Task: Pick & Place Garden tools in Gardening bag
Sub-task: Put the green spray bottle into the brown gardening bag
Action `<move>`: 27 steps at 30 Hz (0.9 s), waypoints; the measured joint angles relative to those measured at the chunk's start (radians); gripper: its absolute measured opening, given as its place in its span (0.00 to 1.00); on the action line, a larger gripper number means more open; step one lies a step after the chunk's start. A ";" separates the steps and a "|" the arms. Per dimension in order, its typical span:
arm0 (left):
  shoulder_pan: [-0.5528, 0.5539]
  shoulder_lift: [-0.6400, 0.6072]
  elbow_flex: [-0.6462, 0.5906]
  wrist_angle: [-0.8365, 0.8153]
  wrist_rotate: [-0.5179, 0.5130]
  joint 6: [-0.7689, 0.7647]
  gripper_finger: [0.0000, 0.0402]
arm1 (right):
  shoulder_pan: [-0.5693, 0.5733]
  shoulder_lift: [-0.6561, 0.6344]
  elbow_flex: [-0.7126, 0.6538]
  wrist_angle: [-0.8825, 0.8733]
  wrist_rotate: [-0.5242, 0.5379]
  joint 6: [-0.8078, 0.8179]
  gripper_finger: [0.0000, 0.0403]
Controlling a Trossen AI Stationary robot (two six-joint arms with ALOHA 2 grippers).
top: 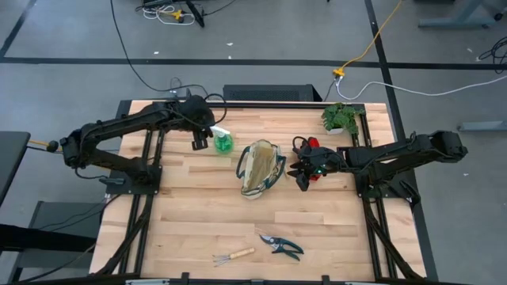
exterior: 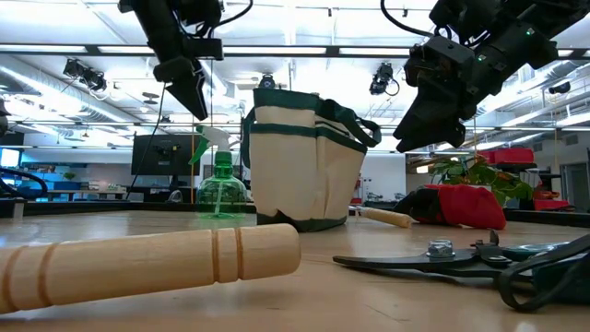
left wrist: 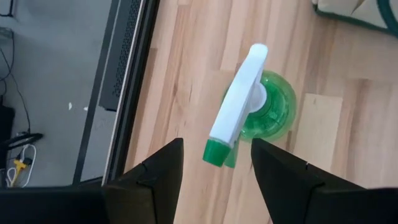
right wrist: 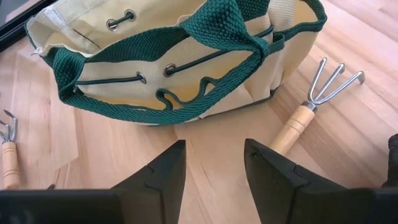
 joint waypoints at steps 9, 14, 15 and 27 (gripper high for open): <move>0.021 0.064 0.000 -0.006 0.043 0.001 0.49 | 0.000 0.000 0.000 0.000 -0.007 0.000 0.41; 0.021 0.149 0.000 0.002 0.042 0.007 0.49 | 0.001 0.000 0.000 -0.003 -0.010 0.000 0.41; 0.021 0.158 0.000 0.001 0.041 0.008 0.49 | 0.001 0.000 0.000 -0.003 -0.010 0.000 0.41; 0.021 0.177 0.000 0.047 0.072 0.031 0.42 | 0.001 0.000 0.000 -0.001 -0.007 -0.005 0.41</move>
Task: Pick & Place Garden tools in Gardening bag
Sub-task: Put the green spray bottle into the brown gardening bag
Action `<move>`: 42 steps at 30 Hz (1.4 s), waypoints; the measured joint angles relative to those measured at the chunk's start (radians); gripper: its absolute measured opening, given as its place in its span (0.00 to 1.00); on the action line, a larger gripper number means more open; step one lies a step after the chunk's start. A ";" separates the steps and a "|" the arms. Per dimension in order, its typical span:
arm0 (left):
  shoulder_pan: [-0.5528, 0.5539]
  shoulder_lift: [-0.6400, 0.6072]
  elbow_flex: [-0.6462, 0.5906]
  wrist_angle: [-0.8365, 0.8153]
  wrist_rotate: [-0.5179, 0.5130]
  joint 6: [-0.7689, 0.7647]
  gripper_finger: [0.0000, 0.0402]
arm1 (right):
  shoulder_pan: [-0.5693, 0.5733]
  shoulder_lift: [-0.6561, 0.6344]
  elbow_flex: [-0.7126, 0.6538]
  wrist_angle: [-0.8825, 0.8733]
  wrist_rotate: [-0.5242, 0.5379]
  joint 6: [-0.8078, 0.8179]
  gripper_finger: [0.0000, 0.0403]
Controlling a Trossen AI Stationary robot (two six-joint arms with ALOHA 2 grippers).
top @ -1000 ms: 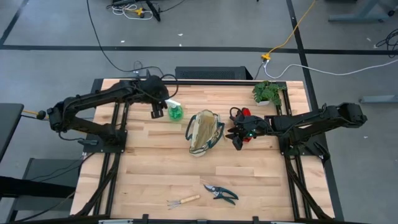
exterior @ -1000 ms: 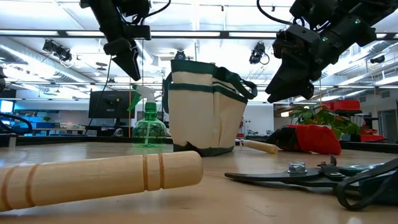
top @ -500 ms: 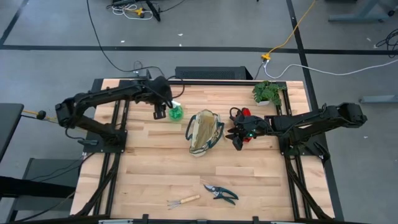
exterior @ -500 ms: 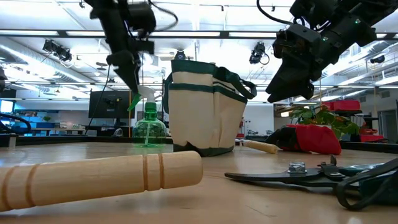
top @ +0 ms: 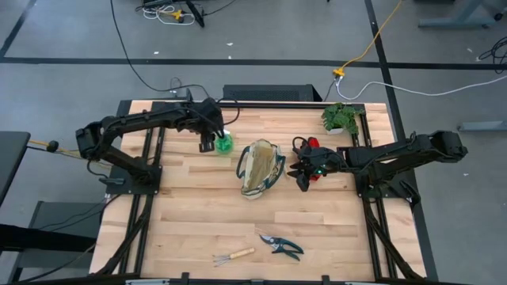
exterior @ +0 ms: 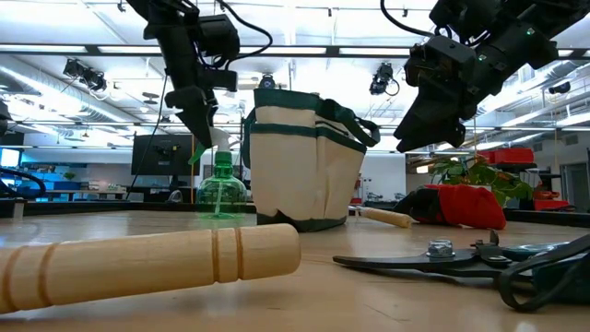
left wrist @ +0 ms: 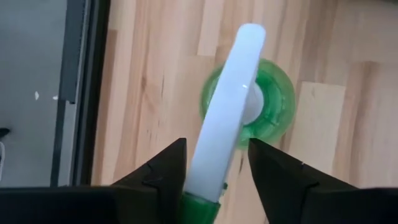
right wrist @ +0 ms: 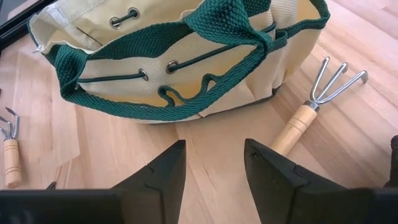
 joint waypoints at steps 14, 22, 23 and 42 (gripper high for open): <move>0.000 -0.001 0.001 -0.002 0.065 -0.038 0.14 | 0.000 0.000 0.000 0.000 0.000 0.000 0.41; 0.000 0.000 0.035 -0.090 0.116 -0.117 0.14 | 0.000 0.000 0.000 0.000 0.000 0.000 0.41; -0.002 0.001 0.050 -0.099 0.122 -0.121 0.14 | 0.000 0.000 0.000 0.000 -0.001 0.000 0.41; -0.128 -0.001 0.523 -0.378 0.144 -0.249 0.14 | -0.001 0.000 0.000 -0.006 0.000 0.000 0.41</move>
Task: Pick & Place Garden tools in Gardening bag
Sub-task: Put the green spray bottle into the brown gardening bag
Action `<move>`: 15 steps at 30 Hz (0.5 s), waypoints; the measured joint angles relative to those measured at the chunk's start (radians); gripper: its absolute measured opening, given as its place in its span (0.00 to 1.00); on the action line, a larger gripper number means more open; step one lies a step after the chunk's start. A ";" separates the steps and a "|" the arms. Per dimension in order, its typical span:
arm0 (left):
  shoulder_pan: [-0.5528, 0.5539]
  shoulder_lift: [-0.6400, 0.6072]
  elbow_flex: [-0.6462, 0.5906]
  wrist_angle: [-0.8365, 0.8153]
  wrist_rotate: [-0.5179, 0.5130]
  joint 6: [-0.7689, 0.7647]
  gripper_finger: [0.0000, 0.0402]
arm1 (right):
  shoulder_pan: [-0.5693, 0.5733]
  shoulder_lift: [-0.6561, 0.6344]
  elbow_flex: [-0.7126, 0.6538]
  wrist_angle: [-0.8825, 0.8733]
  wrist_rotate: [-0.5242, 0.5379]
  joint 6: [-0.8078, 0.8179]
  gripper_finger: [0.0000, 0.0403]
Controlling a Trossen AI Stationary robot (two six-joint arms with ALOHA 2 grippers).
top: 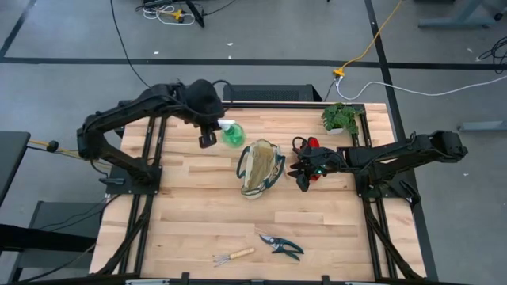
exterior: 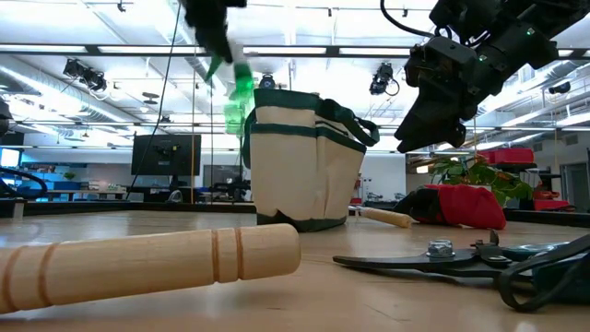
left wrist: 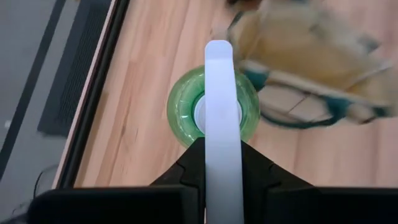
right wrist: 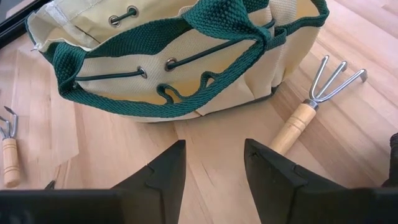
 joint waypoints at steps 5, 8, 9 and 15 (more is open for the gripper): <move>-0.062 -0.001 0.077 0.032 0.054 -0.053 0.14 | 0.000 0.000 0.000 0.000 0.000 0.000 0.41; -0.105 0.000 0.078 0.071 0.069 -0.096 0.14 | 0.000 0.000 0.000 0.000 0.000 0.000 0.41; -0.119 0.002 0.078 0.082 0.069 -0.103 0.14 | 0.000 0.000 0.000 0.000 0.000 0.000 0.41; -0.192 0.055 0.078 0.156 0.074 -0.125 0.14 | 0.000 0.000 0.000 0.001 -0.001 0.000 0.41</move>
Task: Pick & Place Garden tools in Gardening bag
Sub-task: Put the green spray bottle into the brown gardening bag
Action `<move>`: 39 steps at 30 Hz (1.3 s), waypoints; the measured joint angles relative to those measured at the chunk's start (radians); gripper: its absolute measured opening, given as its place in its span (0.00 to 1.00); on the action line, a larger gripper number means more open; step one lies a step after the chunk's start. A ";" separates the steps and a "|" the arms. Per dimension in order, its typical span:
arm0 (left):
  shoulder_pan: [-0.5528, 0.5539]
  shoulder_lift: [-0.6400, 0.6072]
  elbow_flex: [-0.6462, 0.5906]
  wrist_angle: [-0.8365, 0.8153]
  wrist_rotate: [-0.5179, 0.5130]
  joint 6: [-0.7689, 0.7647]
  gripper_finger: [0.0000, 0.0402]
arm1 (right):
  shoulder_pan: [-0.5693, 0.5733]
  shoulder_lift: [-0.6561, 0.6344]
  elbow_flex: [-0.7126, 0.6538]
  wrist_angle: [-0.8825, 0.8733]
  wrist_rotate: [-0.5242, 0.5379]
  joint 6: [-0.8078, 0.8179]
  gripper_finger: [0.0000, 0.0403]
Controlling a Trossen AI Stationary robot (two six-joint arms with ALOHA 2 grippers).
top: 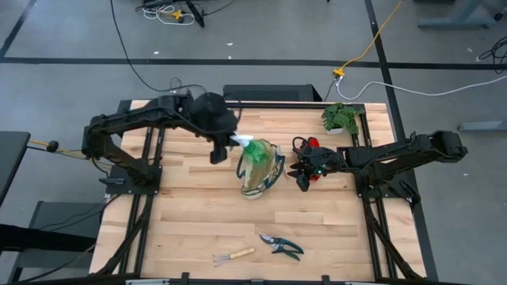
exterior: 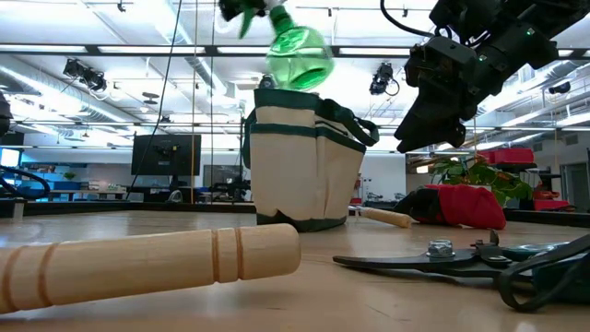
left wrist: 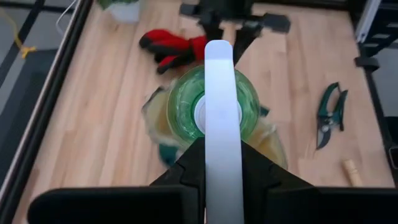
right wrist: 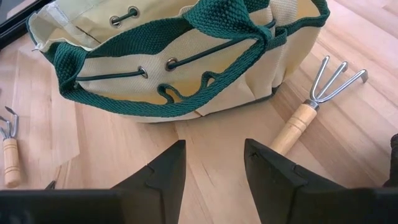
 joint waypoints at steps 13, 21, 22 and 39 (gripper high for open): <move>-0.012 0.124 -0.001 0.034 -0.029 0.045 0.14 | 0.000 0.000 0.000 0.003 -0.020 0.001 0.41; 0.009 0.153 0.000 0.030 -0.040 0.052 0.14 | 0.000 0.000 0.000 0.005 -0.026 -0.006 0.41; 0.011 0.155 0.000 0.029 -0.039 0.052 0.14 | 0.000 0.000 0.000 0.004 -0.027 -0.006 0.41; 0.012 0.210 0.000 0.025 -0.035 0.052 0.14 | 0.000 0.000 0.000 0.010 -0.026 -0.010 0.41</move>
